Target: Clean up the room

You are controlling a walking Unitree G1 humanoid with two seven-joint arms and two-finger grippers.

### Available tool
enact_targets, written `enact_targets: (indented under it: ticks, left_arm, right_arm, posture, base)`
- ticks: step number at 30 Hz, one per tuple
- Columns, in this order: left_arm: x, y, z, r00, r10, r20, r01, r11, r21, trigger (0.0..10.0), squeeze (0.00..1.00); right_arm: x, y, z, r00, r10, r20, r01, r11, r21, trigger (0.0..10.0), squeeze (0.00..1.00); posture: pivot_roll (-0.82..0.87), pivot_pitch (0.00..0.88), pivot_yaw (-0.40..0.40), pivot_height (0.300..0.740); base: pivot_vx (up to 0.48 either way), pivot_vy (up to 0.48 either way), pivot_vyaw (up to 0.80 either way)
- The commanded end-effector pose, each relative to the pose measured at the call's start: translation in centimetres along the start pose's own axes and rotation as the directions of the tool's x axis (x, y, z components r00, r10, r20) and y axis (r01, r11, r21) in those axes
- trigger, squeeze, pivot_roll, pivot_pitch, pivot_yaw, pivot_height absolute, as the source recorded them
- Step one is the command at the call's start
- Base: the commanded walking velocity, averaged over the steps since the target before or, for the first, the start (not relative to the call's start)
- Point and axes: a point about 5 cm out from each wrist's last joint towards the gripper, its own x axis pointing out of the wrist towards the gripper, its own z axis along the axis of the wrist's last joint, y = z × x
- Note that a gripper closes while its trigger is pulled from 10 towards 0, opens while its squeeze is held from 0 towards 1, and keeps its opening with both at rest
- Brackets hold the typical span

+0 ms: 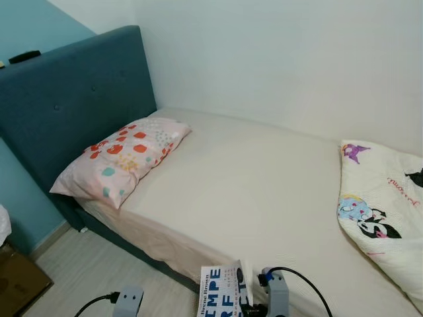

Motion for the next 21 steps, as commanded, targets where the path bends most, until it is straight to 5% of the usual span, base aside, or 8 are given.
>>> enact_targets:
  ticks: [1, 21]
  left_arm:
    - [-0.05, 0.0, -0.37, 1.0, -0.001, -0.013, 0.001, 1.0, -0.009, 10.0, 0.0]
    - [-0.05, 0.2, -0.33, 1.0, 0.022, -0.015, -0.022, 0.999, -0.03, 10.0, 0.0]
  right_arm:
    - [0.11, 0.28, 0.11, 1.0, 0.019, 0.005, -0.019, 1.0, -0.005, 10.0, 0.0]
    - [0.1, 0.34, -0.06, 1.0, 0.024, 0.006, -0.024, 1.0, 0.008, 10.0, 0.0]
  posture:
    - [-0.09, 0.0, 0.023, 0.733]
    - [-0.09, 0.0, 0.032, 0.733]
  base:
    - [0.0, -0.458, 0.68]
    - [0.0, -0.046, 0.68]
